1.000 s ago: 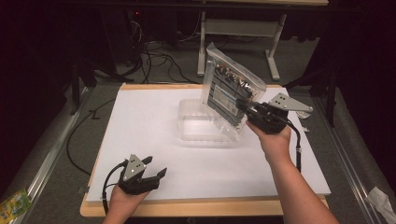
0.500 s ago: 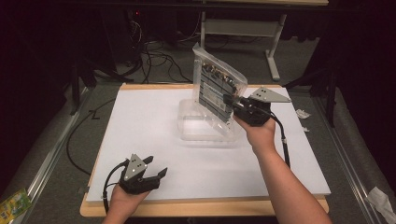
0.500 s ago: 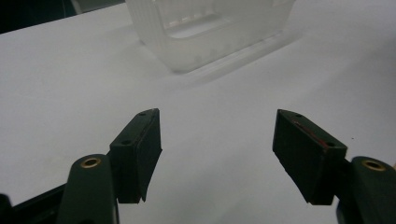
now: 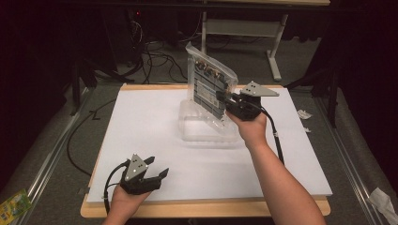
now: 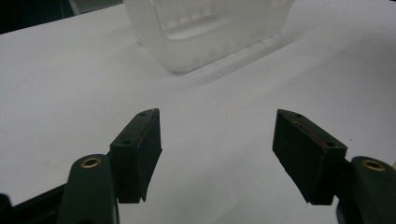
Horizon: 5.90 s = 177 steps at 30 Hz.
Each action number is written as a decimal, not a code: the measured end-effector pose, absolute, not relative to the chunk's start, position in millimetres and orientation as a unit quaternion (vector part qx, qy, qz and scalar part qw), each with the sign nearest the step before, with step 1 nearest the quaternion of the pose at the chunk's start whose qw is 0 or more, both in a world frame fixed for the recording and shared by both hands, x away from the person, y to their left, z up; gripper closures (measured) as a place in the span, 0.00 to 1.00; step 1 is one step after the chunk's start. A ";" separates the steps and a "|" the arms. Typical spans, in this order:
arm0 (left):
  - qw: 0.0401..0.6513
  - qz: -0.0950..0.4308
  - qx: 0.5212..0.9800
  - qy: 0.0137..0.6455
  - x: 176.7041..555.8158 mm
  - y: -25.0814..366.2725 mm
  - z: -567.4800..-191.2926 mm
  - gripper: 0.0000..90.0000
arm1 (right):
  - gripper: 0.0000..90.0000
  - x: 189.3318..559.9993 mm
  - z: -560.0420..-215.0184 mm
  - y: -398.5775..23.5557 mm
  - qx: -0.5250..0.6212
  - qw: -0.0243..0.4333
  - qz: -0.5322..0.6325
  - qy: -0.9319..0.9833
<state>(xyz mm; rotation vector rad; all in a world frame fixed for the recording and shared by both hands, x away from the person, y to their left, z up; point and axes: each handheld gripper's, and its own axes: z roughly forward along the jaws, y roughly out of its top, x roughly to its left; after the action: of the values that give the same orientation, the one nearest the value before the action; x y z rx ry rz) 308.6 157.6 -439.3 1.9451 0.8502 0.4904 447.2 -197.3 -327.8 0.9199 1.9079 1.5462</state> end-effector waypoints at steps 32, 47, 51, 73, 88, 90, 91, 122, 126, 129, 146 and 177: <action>0.463 0.195 0.794 0.343 309.4 156.7 -440.3 0.37 | 0.84 477.1 -352.9 -180.2 0.341 0.252 0.525 0.738; 0.461 0.194 0.795 0.342 309.6 155.7 -440.7 0.37 | 0.84 476.4 -379.8 -174.5 0.350 0.237 0.522 0.741; 0.460 0.192 0.797 0.341 309.5 154.7 -441.0 0.37 | 0.84 474.6 -384.8 -178.3 0.358 0.231 0.526 0.736; 0.457 0.187 0.803 0.335 309.3 148.0 -442.6 0.37 | 0.84 462.8 -407.9 -191.7 0.369 0.225 0.521 0.736; 0.465 0.189 0.796 0.339 309.1 151.4 -441.2 0.37 | 0.80 467.7 -405.0 -194.4 0.392 0.214 0.513 0.734; 0.464 0.188 0.796 0.339 309.2 151.3 -441.3 0.37 | 0.77 468.7 -405.1 -194.9 0.394 0.211 0.512 0.734; 0.464 0.189 0.796 0.339 309.4 151.4 -441.4 0.37 | 0.75 469.1 -405.0 -195.5 0.397 0.209 0.510 0.734; 0.463 0.187 0.798 0.337 309.5 151.7 -441.6 0.37 | 0.22 473.3 -399.7 -203.6 0.410 0.191 0.518 0.726; 0.463 0.187 0.798 0.337 309.7 151.6 -441.7 0.37 | 0.21 470.2 -395.9 -204.9 0.410 0.198 0.510 0.730; 0.463 0.188 0.798 0.337 309.5 151.3 -441.8 0.37 | 0.18 467.0 -393.2 -208.6 0.410 0.193 0.515 0.728; 0.463 0.188 0.797 0.340 309.3 152.0 -441.7 0.37 | 0.11 424.1 -386.7 -235.0 0.409 0.192 0.521 0.724; 0.460 0.183 0.802 0.333 307.0 144.6 -444.2 0.36 | 0.07 269.5 -432.2 -329.7 0.432 0.236 0.503 0.710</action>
<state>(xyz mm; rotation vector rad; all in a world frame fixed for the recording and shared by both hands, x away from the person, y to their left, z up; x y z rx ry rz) 307.0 144.6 -444.2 1.9746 0.8207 0.4494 269.5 -329.7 -432.2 1.1852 1.9467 1.3807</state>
